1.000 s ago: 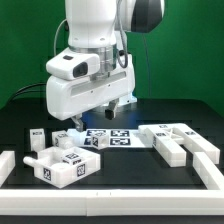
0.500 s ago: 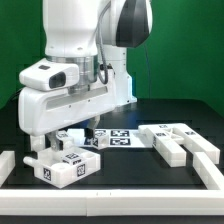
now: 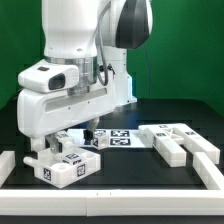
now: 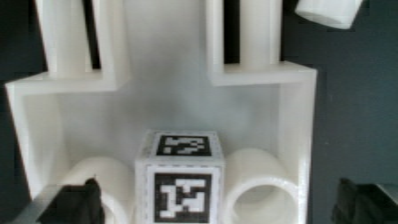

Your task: Assemble chair

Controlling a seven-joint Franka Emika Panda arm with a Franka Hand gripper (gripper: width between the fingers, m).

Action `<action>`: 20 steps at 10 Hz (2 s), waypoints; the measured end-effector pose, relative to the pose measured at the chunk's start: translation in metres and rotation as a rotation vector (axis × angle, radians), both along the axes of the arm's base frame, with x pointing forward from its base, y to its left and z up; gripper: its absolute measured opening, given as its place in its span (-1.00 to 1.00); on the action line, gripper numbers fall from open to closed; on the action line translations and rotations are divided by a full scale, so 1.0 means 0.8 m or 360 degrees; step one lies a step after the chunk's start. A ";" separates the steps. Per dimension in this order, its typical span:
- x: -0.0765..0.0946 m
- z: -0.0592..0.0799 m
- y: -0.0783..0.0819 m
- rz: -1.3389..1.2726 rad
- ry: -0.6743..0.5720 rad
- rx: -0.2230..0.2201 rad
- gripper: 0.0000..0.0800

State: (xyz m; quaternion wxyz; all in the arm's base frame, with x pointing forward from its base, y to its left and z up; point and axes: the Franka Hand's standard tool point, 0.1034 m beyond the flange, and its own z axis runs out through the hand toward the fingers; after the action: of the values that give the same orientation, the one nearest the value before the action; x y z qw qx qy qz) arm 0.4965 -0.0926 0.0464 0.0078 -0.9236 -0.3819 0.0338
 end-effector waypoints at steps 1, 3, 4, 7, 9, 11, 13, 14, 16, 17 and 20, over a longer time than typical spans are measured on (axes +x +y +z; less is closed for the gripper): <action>0.009 -0.001 0.000 -0.0039 -0.0001 -0.0004 0.62; 0.008 -0.008 -0.001 -0.0053 0.0006 -0.0006 0.62; 0.007 -0.014 -0.006 -0.0053 0.0014 -0.0007 0.62; 0.005 -0.022 -0.010 -0.0066 0.0012 -0.0011 0.62; 0.007 -0.022 -0.009 -0.0077 0.0009 -0.0012 0.62; 0.006 -0.022 -0.010 -0.0077 0.0009 -0.0011 0.33; 0.006 -0.022 -0.010 -0.0077 0.0009 -0.0011 -0.31; 0.006 -0.022 -0.010 -0.0077 0.0009 -0.0011 -0.31; 0.006 -0.022 -0.010 -0.0077 0.0009 -0.0011 -0.31; 0.006 -0.022 -0.009 -0.0076 0.0011 -0.0011 -0.31; 0.005 0.035 -0.003 -0.0074 0.0022 0.0010 -0.31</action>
Offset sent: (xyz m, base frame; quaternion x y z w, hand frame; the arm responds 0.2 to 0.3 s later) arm 0.0094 -0.0103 -0.0129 0.0121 0.0131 0.0081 0.9998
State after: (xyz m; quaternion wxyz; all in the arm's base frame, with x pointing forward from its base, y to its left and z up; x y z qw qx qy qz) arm 0.5002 -0.0948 0.0746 0.0141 -0.9319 -0.3602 0.0388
